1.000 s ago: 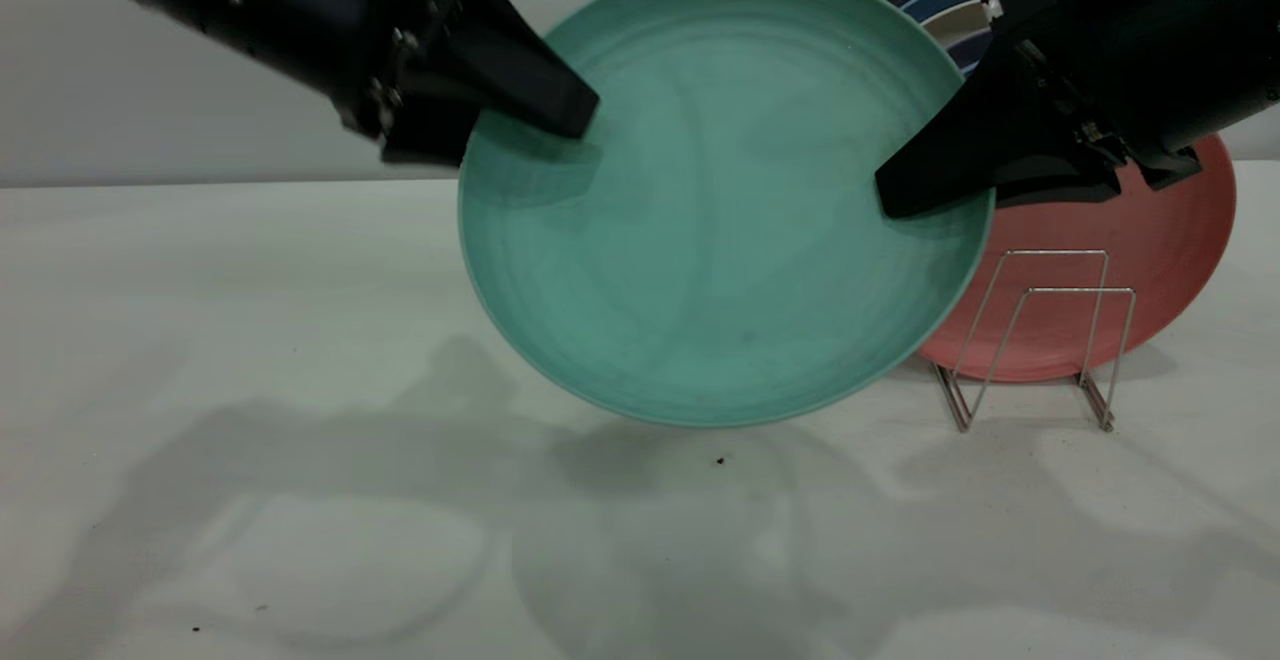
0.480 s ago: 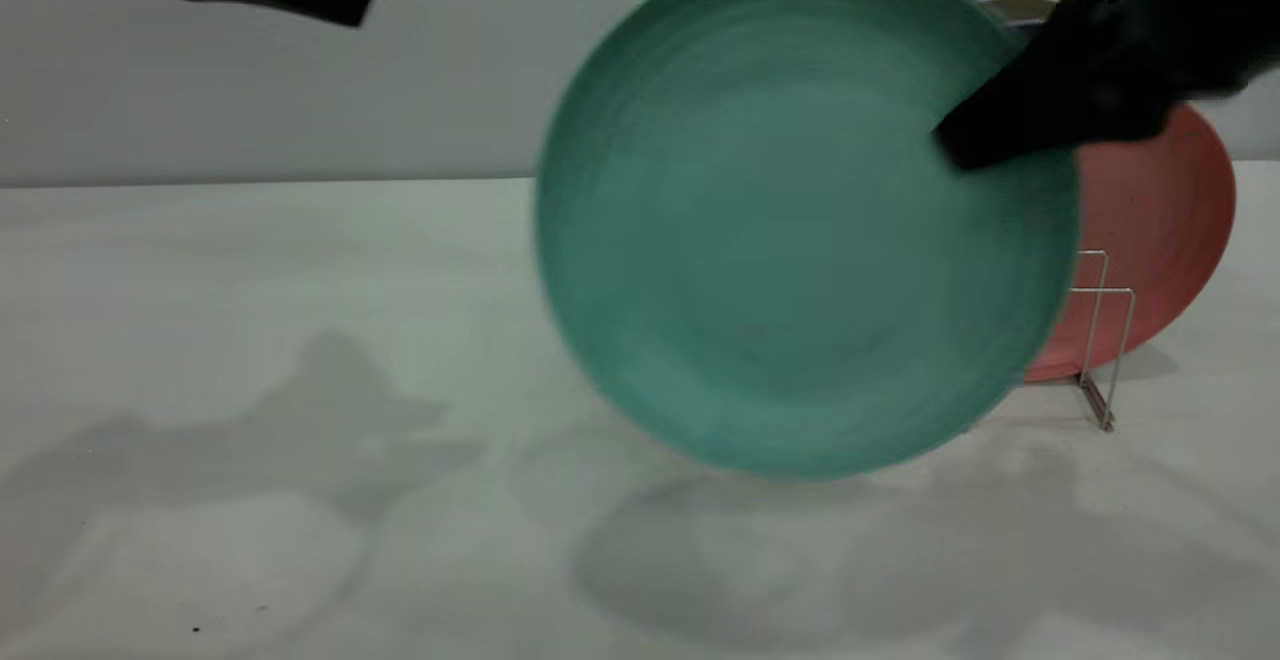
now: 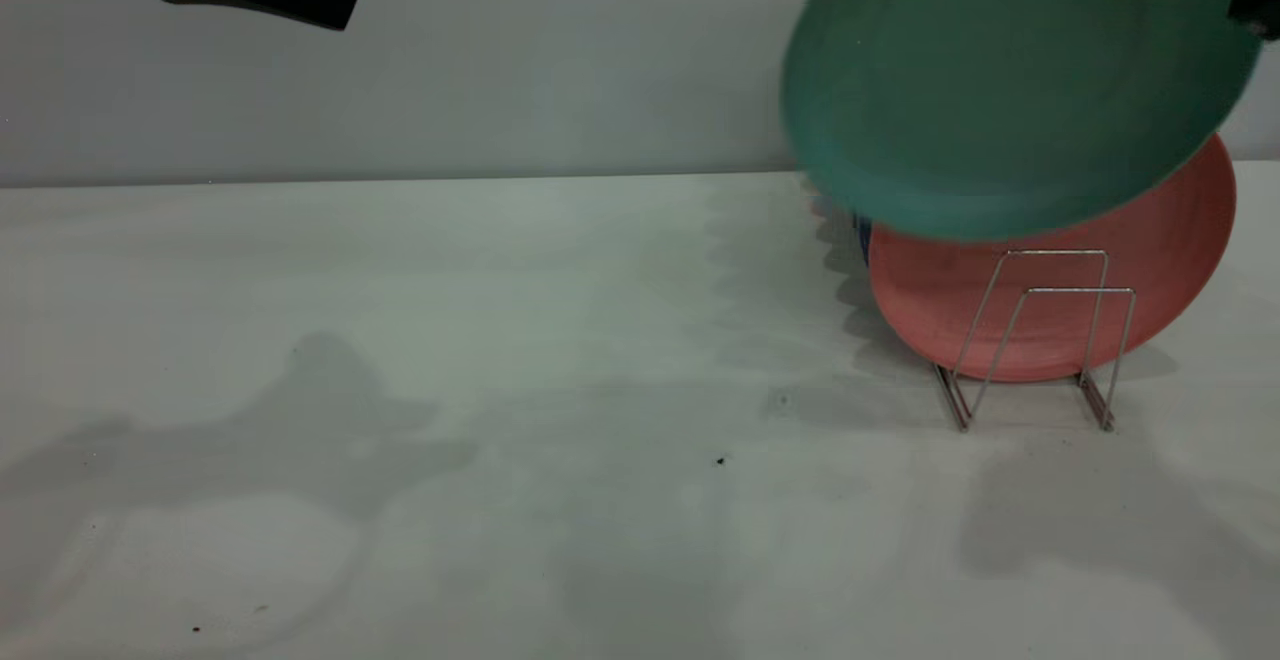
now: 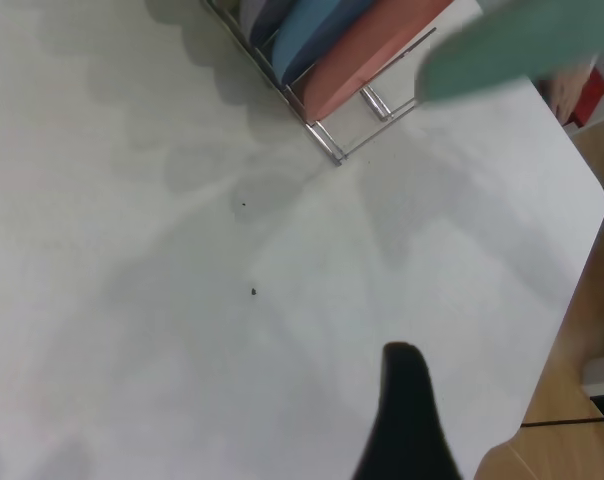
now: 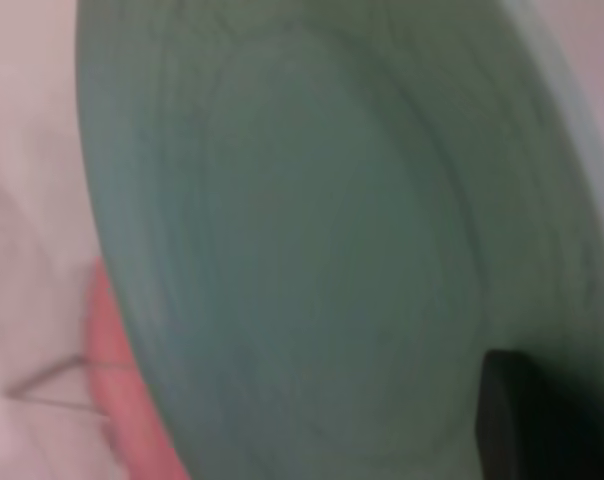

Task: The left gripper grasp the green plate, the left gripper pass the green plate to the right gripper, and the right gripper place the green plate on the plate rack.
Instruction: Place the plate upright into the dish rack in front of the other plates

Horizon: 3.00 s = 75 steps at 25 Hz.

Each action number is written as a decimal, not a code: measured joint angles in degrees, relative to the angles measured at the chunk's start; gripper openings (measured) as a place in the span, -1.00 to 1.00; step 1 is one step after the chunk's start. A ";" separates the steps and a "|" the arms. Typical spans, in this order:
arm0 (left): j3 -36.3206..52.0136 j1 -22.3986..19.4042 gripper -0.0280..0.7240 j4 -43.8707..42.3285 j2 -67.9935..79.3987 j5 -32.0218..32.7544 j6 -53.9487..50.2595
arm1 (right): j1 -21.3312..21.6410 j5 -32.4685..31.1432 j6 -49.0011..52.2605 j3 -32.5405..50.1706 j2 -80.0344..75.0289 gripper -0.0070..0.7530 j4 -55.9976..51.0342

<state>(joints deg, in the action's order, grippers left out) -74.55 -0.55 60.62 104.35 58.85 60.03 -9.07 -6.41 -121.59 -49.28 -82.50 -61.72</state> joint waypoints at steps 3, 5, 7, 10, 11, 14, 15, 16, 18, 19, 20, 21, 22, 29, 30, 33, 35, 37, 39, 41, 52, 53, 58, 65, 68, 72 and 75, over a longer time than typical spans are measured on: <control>0.00 0.00 0.60 0.00 0.00 0.10 0.00 | 1.43 0.00 0.00 0.00 0.00 -0.84 2.95; 0.00 0.00 0.60 0.00 0.00 0.10 0.00 | 3.15 -2.03 0.00 0.00 0.00 -0.84 5.92; 0.00 0.00 0.60 0.00 0.00 0.10 0.00 | 4.87 -5.00 0.00 0.00 0.00 -0.84 7.92; 0.00 0.00 0.60 0.00 0.00 0.10 0.00 | 6.79 -9.19 0.00 0.00 0.00 -0.84 8.78; 0.05 0.00 0.60 0.00 0.00 0.10 0.00 | 6.93 -9.64 0.00 0.00 0.00 -0.84 8.84; 0.05 0.00 0.60 0.00 0.00 0.10 0.00 | 6.93 -9.93 0.00 -1.44 0.00 -0.84 9.02; 0.05 0.00 0.60 0.00 0.00 0.10 0.00 | 6.93 -9.93 0.00 -2.34 0.00 -0.84 9.02; 0.05 0.00 0.60 0.00 0.00 0.10 0.00 | 6.93 -9.93 0.00 -3.21 0.00 -0.84 9.02; 0.10 0.00 0.60 0.00 0.00 0.10 0.00 | 6.98 -10.09 0.00 -4.57 0.00 -0.84 8.97; 0.10 0.00 0.60 0.00 0.00 0.10 0.00 | 7.23 -10.83 0.08 -5.24 0.00 -0.84 8.91; 0.17 0.00 0.60 0.00 0.00 0.10 0.00 | 7.61 -12.36 0.53 -5.98 -0.11 -0.84 8.71; 0.24 0.00 0.60 0.00 0.00 0.10 0.00 | 8.14 -14.39 1.76 -6.67 -0.25 -0.84 8.55; 0.28 0.00 0.60 0.00 0.00 0.10 0.00 | 8.91 -16.37 3.13 -7.54 -0.47 -0.84 8.47; 0.35 0.00 0.60 0.00 0.00 0.10 0.00 | 14.99 -23.63 5.58 -10.95 -2.92 -0.84 8.54; 0.35 0.00 0.60 0.00 0.00 0.10 0.00 | 15.40 -23.70 5.63 -10.94 -3.48 -0.84 8.54; 0.35 0.00 0.60 0.00 0.00 0.05 0.00 | 15.60 -24.56 5.63 -10.94 -5.55 -0.84 8.54; 0.35 0.00 0.60 0.00 0.00 0.05 0.00 | 15.60 -24.69 5.63 -10.94 -6.94 -0.83 8.35; 0.35 0.00 0.60 0.00 0.00 0.05 0.00 | 15.60 -24.29 5.63 -10.94 -8.21 -0.83 8.29; 0.35 0.00 0.60 0.00 0.00 0.05 0.00 | 15.60 -23.01 5.69 -10.94 -8.96 -0.82 8.22; 0.35 0.00 0.60 0.00 0.00 0.00 0.00 | 15.60 -21.71 5.69 -10.94 -9.29 -0.82 7.75; 0.35 0.00 0.60 0.00 0.00 -0.31 0.00 | 15.60 -21.44 2.75 -10.89 -9.42 -0.81 4.03; 0.35 0.00 0.60 0.00 0.00 -0.31 0.00 | 15.60 -21.44 2.62 -10.76 -9.63 -0.81 3.92; 0.35 0.00 0.60 0.00 0.00 -0.50 0.00 | 15.60 -21.44 0.80 -10.03 -11.03 -0.81 2.50; 0.35 0.00 0.60 0.00 0.00 -0.71 0.00 | 15.60 -20.41 0.00 -10.03 -11.08 -0.81 -1.00; 0.35 0.00 0.60 0.00 0.00 -0.73 0.00 | 15.60 -20.17 0.00 -9.92 -11.08 -0.81 -1.40; 0.35 0.00 0.60 0.00 0.00 -0.77 -0.09 | 15.60 -20.05 0.00 -9.82 -11.66 -0.81 -1.67; 0.35 0.00 0.60 0.00 0.00 -0.77 -0.09 | 15.60 -19.98 0.00 -9.82 -12.88 -0.81 -1.80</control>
<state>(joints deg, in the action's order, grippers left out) -74.21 -0.55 60.62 104.35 58.07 59.94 6.53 -26.40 -121.59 -59.10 -95.38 -63.53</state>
